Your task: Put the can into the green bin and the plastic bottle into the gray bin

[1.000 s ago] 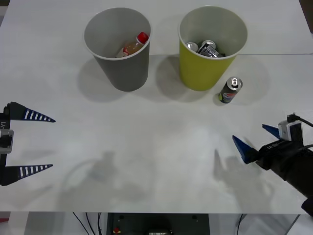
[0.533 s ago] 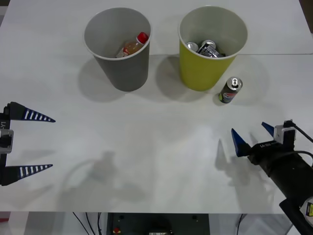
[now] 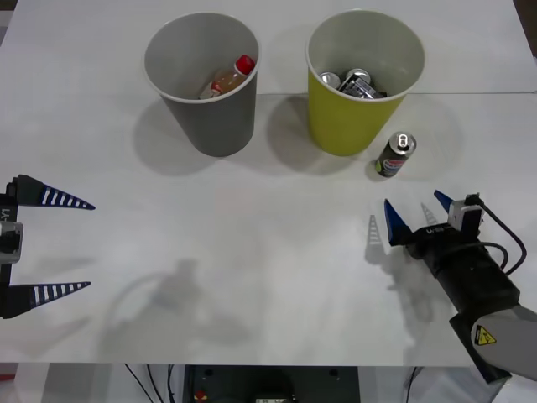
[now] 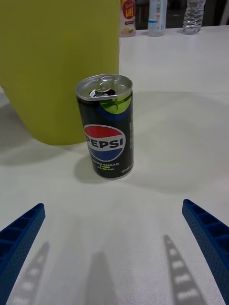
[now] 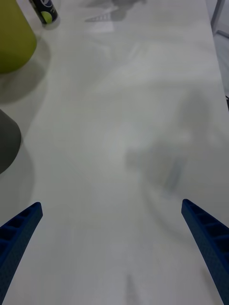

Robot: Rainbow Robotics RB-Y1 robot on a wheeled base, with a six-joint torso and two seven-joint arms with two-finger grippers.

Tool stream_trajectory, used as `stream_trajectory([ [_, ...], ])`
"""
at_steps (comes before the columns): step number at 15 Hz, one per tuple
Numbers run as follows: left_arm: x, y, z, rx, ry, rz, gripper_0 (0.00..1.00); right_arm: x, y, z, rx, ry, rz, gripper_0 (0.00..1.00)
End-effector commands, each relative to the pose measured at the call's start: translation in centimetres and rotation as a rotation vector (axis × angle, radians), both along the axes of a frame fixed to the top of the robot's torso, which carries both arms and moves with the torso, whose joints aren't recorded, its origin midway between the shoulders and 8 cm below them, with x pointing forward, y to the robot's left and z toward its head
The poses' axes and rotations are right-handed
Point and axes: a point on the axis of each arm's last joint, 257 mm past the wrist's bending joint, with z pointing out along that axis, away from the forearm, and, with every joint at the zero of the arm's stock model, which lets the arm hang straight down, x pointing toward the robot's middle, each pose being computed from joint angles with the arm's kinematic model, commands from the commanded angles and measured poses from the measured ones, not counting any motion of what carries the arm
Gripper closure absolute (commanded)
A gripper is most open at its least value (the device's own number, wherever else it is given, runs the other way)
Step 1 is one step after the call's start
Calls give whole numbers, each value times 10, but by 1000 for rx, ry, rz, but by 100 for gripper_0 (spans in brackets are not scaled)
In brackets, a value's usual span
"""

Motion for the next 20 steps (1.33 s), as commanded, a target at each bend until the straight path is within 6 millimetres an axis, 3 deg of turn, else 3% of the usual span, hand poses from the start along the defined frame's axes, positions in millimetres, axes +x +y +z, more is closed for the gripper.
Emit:
stream_trajectory([
  [1, 0, 0, 0, 0, 0, 0, 0, 15, 7, 7, -7, -30, 0, 0],
  [9, 0, 0, 0, 0, 0, 0, 0, 53, 14, 19, -23, -84, -29, 0],
  [20, 0, 0, 0, 0, 0, 0, 0, 90, 23, 29, -16, -110, -77, 0],
])
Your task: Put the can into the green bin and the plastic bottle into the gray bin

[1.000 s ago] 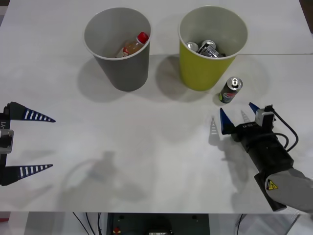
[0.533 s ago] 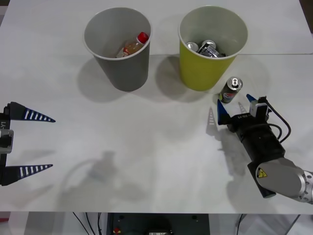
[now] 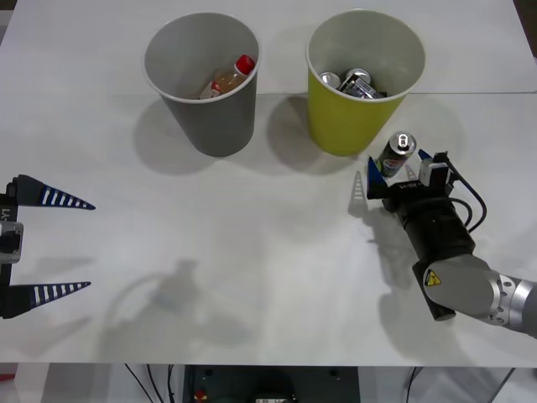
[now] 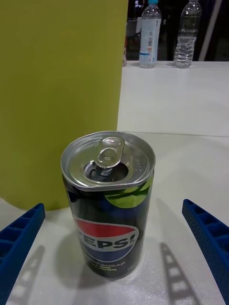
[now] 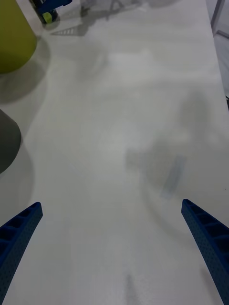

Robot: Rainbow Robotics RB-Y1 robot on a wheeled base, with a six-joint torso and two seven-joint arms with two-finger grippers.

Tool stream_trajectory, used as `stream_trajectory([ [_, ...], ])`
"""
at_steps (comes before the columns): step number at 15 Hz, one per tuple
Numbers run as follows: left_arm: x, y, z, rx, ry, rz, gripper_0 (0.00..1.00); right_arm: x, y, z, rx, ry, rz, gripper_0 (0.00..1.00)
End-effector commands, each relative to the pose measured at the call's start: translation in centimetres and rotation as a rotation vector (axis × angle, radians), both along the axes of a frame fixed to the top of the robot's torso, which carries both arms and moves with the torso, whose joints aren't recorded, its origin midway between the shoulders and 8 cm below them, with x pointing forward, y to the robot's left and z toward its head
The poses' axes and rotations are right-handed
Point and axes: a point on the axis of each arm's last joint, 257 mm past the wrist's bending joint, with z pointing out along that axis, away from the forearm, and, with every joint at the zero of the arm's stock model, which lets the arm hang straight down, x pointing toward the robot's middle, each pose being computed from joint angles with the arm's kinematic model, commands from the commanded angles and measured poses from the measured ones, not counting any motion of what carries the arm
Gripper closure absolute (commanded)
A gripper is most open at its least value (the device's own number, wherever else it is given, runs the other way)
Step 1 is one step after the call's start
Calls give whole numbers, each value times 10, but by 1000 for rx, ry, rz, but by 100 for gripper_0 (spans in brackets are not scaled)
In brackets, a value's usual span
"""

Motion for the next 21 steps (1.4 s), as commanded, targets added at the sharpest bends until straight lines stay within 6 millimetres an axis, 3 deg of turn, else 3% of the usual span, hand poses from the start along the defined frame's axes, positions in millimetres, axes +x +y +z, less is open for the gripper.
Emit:
stream_trajectory([
  [1, 0, 0, 0, 0, 0, 0, 0, 8, 2, 2, 4, -1, -11, 0],
  [7, 0, 0, 0, 0, 0, 0, 0, 15, 4, 5, -1, -1, -12, 0],
  [8, 0, 0, 0, 0, 0, 0, 0, 15, 5, 6, -5, -2, -11, 9],
  [9, 0, 0, 0, 0, 0, 0, 0, 15, 5, 6, -8, -2, -11, 44],
  [11, 0, 0, 0, 0, 0, 0, 0, 16, 5, 4, -11, 4, -7, 100],
  [21, 0, 0, 0, 0, 0, 0, 0, 13, -1, 3, -36, 9, 0, 100],
])
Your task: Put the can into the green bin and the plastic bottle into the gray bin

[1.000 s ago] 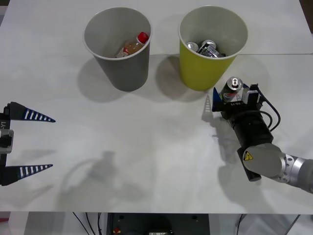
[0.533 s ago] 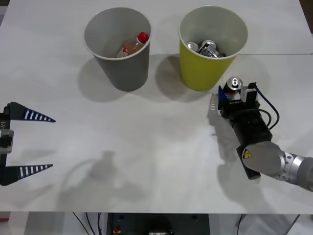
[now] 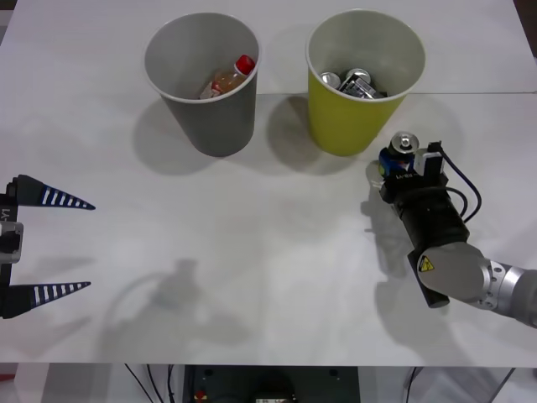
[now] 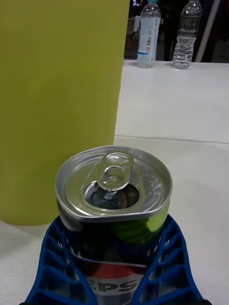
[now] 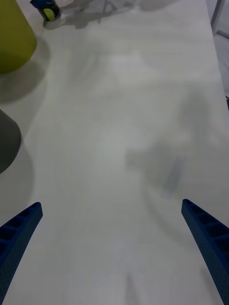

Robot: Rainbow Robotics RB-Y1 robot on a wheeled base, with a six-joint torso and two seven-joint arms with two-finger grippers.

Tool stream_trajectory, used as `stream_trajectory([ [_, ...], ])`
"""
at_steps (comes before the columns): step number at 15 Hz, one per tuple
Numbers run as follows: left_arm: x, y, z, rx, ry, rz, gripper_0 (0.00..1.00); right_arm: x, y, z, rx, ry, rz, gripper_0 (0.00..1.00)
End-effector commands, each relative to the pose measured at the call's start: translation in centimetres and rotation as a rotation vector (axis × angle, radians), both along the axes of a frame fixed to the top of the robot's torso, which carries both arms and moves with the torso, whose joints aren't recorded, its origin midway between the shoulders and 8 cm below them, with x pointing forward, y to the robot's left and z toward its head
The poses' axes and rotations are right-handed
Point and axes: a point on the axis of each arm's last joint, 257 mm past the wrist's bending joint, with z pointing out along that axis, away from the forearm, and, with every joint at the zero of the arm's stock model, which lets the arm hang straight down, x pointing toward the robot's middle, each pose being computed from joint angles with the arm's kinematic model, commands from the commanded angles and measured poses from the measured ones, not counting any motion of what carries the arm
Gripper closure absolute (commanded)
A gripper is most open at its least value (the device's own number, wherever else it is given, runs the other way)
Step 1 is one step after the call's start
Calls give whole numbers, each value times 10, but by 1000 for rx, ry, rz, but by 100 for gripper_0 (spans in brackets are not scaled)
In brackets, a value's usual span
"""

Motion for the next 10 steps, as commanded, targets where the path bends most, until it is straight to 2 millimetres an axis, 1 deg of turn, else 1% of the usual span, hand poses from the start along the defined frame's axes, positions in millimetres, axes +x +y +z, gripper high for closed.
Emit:
stream_trajectory([
  [1, 0, 0, 0, 0, 0, 0, 0, -4, 0, 0, -16, 15, 28, 100],
  [4, 0, 0, 0, 0, 0, 0, 0, -24, 6, 4, 20, 69, 95, 100],
  [5, 0, 0, 0, 0, 0, 0, 0, -28, 6, 6, 21, 81, 113, 100],
  [10, 0, 0, 0, 0, 0, 0, 0, -57, 5, 13, -67, 171, 243, 100],
])
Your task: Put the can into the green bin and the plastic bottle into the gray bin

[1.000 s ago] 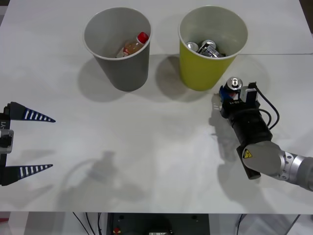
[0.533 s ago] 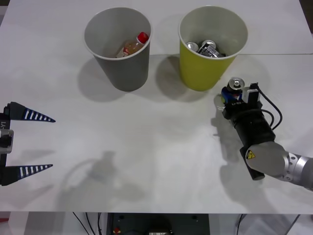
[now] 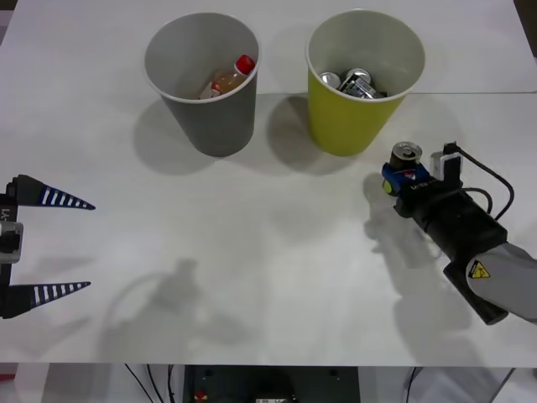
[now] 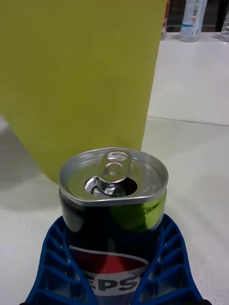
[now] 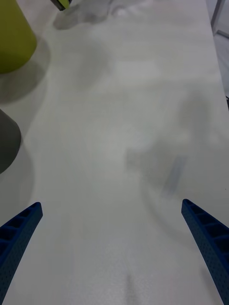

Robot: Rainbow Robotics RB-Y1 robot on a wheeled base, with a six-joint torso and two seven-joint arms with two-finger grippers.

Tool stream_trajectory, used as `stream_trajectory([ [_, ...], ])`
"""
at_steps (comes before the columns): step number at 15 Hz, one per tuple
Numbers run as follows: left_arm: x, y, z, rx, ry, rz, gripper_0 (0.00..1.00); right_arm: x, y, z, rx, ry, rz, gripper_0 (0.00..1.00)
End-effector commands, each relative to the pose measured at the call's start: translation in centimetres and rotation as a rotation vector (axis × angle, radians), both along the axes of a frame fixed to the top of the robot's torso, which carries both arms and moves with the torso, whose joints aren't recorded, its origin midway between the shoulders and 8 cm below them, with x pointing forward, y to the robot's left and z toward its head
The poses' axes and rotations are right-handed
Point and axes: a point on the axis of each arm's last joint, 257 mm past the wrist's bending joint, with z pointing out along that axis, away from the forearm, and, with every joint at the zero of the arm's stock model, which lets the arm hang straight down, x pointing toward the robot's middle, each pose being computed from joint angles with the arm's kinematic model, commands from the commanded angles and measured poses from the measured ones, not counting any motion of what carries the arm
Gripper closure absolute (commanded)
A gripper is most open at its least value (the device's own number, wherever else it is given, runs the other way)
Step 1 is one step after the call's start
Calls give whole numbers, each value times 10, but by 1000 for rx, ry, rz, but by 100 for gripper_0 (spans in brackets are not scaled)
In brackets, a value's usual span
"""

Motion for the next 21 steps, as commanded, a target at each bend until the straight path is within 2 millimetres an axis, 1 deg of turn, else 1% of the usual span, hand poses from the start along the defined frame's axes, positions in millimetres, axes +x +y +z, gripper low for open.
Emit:
stream_trajectory([
  [1, 0, 0, 0, 0, 0, 0, 0, -18, 0, 7, -60, 50, 79, 100],
  [5, 0, 0, 0, 0, 0, 0, 0, -53, -1, 24, -98, 146, 173, 100],
  [8, 0, 0, 0, 0, 0, 0, 0, -81, -9, 34, -109, 237, 223, 100],
  [10, 0, 0, 0, 0, 0, 0, 0, -100, -20, 42, -87, 308, 229, 100],
  [12, 0, 0, 0, 0, 0, 0, 0, -117, -30, 56, -61, 385, 223, 100],
  [16, 0, 0, 0, 0, 0, 0, 0, -150, -61, 84, -47, 563, 140, 100],
  [17, 0, 0, 0, 0, 0, 0, 0, -155, -72, 93, -68, 581, 123, 100],
  [19, 0, 0, 0, 0, 0, 0, 0, -162, -85, 106, -87, 610, 112, 100],
  [21, 0, 0, 0, 0, 0, 0, 0, -164, -100, 121, -123, 625, 90, 100],
])
